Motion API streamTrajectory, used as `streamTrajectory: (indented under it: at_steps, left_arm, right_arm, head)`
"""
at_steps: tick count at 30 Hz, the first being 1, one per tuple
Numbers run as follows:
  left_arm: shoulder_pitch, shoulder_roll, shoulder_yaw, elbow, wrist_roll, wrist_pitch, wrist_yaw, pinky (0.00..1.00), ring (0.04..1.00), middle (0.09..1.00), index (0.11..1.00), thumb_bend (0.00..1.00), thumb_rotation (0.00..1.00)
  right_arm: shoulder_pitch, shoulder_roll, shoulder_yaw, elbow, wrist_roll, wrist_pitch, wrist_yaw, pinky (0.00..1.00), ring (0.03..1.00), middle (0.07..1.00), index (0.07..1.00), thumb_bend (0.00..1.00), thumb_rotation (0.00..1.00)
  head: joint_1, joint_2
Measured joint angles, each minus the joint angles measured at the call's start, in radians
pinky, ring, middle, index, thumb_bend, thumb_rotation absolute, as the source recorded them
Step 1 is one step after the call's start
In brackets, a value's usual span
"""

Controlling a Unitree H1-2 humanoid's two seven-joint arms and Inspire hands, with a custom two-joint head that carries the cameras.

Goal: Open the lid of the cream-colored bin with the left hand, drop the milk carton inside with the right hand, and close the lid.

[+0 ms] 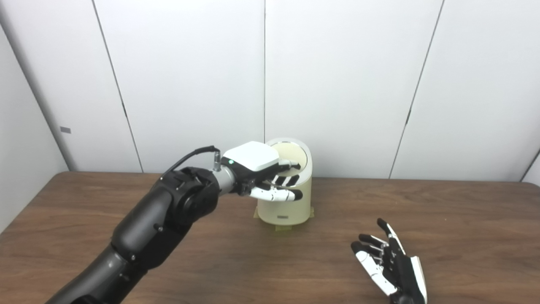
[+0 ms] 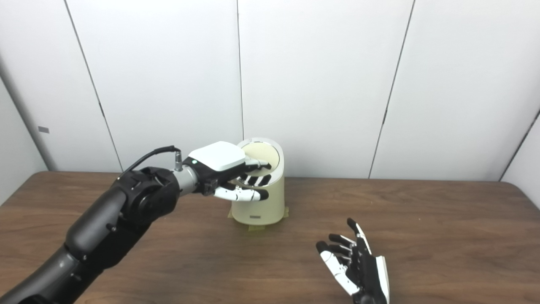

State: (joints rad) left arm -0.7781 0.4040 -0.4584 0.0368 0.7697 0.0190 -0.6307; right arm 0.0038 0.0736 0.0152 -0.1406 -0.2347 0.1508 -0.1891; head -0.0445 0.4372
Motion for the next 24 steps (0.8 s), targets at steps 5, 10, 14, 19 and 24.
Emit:
streamTrajectory:
  at_steps: [5, 10, 14, 19, 24]
  left_arm:
    - [0.035, -0.01, 0.099, 0.01, -0.05, -0.038, 0.107, 0.83, 0.898, 0.887, 0.877, 0.42, 0.85]
    - [0.048, -0.033, 0.228, -0.026, -0.156, -0.022, 0.173, 0.83, 0.905, 0.91, 0.891, 0.39, 0.82]
    - [0.11, -0.112, 0.35, -0.101, -0.281, 0.052, 0.242, 0.85, 0.911, 0.917, 0.906, 0.32, 0.77]
    - [0.198, -0.141, 0.403, -0.113, -0.381, 0.135, 0.246, 0.89, 0.924, 0.913, 0.914, 0.32, 0.82]
    - [0.275, -0.137, 0.45, -0.157, -0.421, 0.18, 0.287, 0.9, 0.908, 0.903, 0.925, 0.33, 0.89]
  right_arm:
    - [-0.002, 0.004, -0.002, 0.001, 0.011, 0.0, 0.0, 0.6, 0.674, 0.729, 0.925, 0.56, 0.57]
    - [-0.002, 0.005, -0.004, 0.001, 0.013, 0.0, -0.001, 0.58, 0.676, 0.725, 0.914, 0.53, 0.6]
    - [-0.004, 0.007, -0.01, 0.003, 0.026, -0.002, -0.001, 0.59, 0.678, 0.723, 0.899, 0.54, 0.61]
    - [-0.009, 0.012, -0.023, 0.015, 0.037, -0.012, -0.005, 0.6, 0.679, 0.731, 0.891, 0.53, 0.55]
    - [-0.012, 0.009, -0.037, 0.016, 0.05, -0.024, -0.008, 0.59, 0.705, 0.779, 0.904, 0.64, 0.55]
  head:
    - [-0.002, 0.0]
    - [-0.002, 0.002]
    - [-0.003, 0.003]
    - [-0.005, 0.003]
    - [-0.011, 0.009]
